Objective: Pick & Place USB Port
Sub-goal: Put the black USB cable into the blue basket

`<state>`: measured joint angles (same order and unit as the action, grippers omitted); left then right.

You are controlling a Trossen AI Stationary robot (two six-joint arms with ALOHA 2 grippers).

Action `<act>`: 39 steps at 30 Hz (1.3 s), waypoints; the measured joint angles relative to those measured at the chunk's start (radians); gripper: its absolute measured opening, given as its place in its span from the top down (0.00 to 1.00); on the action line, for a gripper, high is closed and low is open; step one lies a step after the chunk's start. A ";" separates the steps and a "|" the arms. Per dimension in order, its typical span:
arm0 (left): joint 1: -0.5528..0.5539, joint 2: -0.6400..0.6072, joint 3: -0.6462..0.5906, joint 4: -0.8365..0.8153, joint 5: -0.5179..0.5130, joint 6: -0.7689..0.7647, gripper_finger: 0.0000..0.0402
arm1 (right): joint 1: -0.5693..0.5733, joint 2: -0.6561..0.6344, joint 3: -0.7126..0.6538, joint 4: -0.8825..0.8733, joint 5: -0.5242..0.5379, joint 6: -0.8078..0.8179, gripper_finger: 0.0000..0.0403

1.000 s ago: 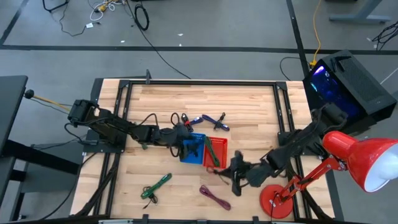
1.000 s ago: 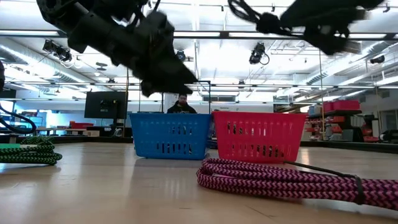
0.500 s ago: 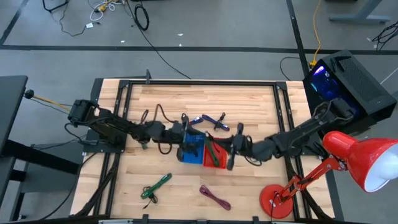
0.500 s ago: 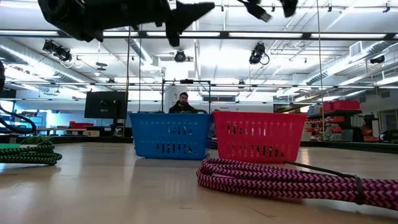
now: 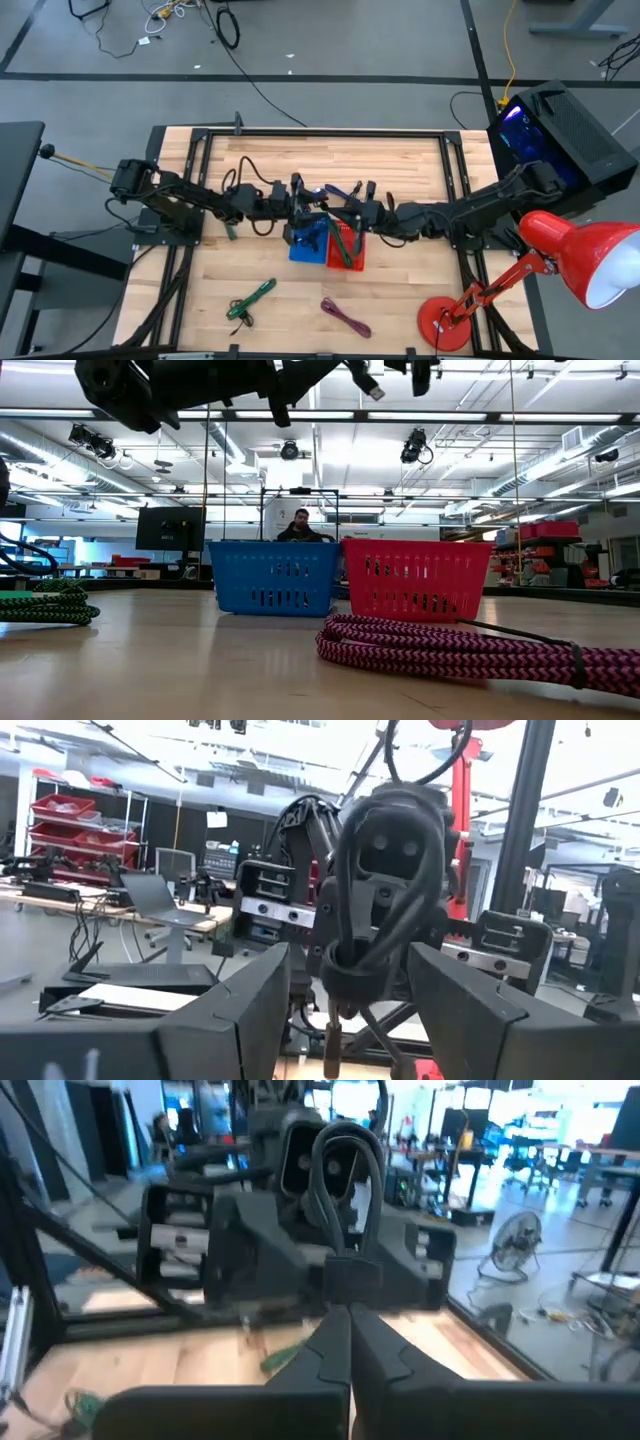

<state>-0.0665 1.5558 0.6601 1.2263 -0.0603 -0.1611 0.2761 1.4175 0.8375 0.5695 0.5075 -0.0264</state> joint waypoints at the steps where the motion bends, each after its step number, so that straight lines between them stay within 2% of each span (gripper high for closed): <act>1: 0.003 0.000 0.000 -0.001 0.004 -0.002 0.48 | -0.010 0.001 0.000 0.011 -0.020 -0.003 1.00; 6: 0.015 0.000 0.000 -0.002 0.005 -0.001 0.48 | -0.050 0.001 0.000 0.034 -0.117 -0.007 1.00; 8: 0.022 0.000 0.000 -0.002 0.004 0.000 0.52 | -0.060 0.002 0.000 0.027 -0.129 -0.008 1.00; 11: 0.033 0.000 0.000 -0.003 0.005 0.001 0.66 | -0.071 0.002 0.000 -0.006 -0.134 0.005 1.00; 14: 0.043 0.001 0.000 -0.003 0.005 0.000 0.88 | -0.073 0.001 0.000 -0.049 -0.135 0.024 1.00; 15: 0.044 0.001 0.000 -0.003 0.005 -0.004 0.92 | -0.073 0.001 0.001 -0.056 -0.135 0.030 1.00; 22: 0.047 0.001 0.000 0.000 -0.006 -0.010 0.93 | -0.073 0.001 0.001 -0.058 -0.148 0.042 0.99; 30: 0.068 0.002 0.000 -0.035 -0.022 -0.014 0.93 | -0.070 0.000 0.003 -0.127 -0.154 0.044 0.90; 35: 0.117 -0.029 0.003 -0.179 -0.079 -0.076 0.93 | -0.048 -0.020 0.000 -0.271 -0.149 0.077 0.83; 39: 0.129 -0.085 0.002 -0.444 -0.115 -0.118 0.93 | -0.037 -0.058 0.000 -0.404 -0.113 0.144 0.79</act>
<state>0.0624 1.4708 0.6617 0.7822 -0.1755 -0.2792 0.2395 1.3599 0.8379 0.1654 0.3946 0.1171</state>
